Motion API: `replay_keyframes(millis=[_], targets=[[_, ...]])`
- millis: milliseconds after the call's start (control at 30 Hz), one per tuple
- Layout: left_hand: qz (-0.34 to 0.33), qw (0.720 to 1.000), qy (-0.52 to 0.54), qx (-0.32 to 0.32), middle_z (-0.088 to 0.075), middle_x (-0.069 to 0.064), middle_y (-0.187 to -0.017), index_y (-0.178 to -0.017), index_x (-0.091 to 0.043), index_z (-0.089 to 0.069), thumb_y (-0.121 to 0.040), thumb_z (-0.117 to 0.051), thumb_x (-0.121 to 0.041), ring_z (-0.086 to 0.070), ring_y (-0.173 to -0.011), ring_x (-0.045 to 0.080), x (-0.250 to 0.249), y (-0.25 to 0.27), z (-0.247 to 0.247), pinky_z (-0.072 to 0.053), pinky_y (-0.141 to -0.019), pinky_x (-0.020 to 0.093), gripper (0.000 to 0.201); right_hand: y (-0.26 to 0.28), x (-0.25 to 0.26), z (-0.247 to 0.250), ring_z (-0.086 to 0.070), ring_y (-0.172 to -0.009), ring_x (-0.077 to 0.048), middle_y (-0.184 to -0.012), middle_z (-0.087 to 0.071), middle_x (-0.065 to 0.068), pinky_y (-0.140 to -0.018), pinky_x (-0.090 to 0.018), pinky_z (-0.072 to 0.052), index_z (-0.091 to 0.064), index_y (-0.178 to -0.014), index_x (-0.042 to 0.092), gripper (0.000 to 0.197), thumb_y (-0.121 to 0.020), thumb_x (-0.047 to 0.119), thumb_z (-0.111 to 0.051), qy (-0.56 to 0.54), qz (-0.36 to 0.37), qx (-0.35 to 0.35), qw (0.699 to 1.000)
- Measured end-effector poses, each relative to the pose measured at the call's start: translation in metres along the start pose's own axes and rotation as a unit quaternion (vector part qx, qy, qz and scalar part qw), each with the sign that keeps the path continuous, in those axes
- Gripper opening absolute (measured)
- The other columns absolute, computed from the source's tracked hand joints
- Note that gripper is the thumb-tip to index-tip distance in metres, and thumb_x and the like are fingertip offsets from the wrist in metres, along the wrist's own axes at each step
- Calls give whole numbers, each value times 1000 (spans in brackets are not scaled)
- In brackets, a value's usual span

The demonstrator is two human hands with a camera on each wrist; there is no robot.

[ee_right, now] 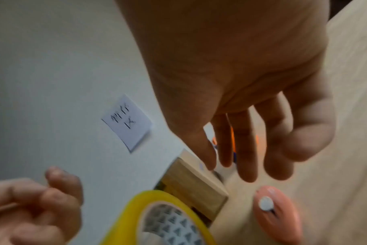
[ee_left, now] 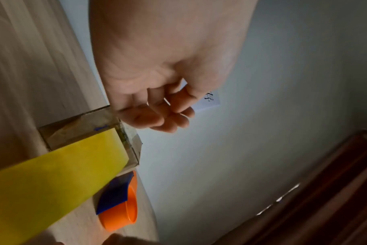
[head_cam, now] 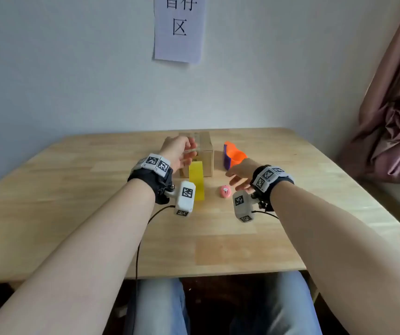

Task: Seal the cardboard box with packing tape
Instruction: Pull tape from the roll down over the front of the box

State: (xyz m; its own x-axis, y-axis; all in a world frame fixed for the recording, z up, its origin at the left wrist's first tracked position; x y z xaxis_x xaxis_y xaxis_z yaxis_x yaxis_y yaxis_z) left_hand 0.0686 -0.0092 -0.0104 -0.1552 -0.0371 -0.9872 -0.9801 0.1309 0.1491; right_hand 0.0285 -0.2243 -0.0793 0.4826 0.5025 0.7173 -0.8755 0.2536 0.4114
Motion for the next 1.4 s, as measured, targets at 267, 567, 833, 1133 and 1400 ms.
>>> replay_keyframes(millis=[267, 567, 833, 1133, 1400], targets=[[42, 999, 8, -31, -64, -3, -75, -89, -17, -61, -93, -43, -5, -59, -62, 16, 24, -28, 19, -39, -56, 25, 22, -37, -20, -28, -54, -46, -20, -69, -67, -8, -52, -27, -51, -70, -74, 10, 14, -75, 19, -80, 106, -44, 39, 993], [39, 997, -24, -55, -62, -5, -73, -93, -17, -65, -93, -56, -13, -58, -61, 14, 34, -36, 34, -38, -51, 23, 10, -42, 21, -2, -65, -60, -16, -86, -72, -5, -55, -30, -57, -65, -110, 9, 23, -94, 24, -71, -173, 113, -33, 978], [-11, 998, -46, -35, -66, -4, -79, -91, -17, -68, -92, -64, -24, -58, -60, 12, 7, -32, 23, -37, -47, 20, 8, -14, 89, 10, -75, -68, -27, -112, -76, -16, -49, -27, -55, -56, -98, 7, 15, -93, 3, -69, -297, 258, 10, 919], [65, 996, -41, -38, -65, -4, -77, -93, -18, -65, -97, -58, -20, -59, -64, 13, 39, -45, 40, -36, -50, 23, 8, -21, 102, 1, -38, -48, -12, -74, -52, -6, -42, -23, -30, -65, -127, 8, 29, -102, 17, -56, -229, 287, 55, 928], [175, 978, -106, 31, -67, 0, -91, -86, -21, -63, -85, -70, -39, -63, -67, 17, 71, -58, 39, -46, -57, 25, 19, -37, 107, 1, -45, -50, -12, -64, -54, 2, -44, -26, -38, -68, -91, 16, 27, -92, 43, -66, -2, 315, -36, 949]])
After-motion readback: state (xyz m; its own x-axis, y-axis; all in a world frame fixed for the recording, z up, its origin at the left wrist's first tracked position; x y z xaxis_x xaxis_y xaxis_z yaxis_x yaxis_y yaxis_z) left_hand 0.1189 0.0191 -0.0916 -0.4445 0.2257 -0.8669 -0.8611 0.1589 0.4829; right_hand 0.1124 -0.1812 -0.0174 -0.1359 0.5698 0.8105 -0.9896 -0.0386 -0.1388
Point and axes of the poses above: each hand's wrist, its own y-axis away from the middle knuckle, its own z-axis out of the back of the hand, x = y × z, the point moved 7 cm from there along -y, towards the middle knuckle
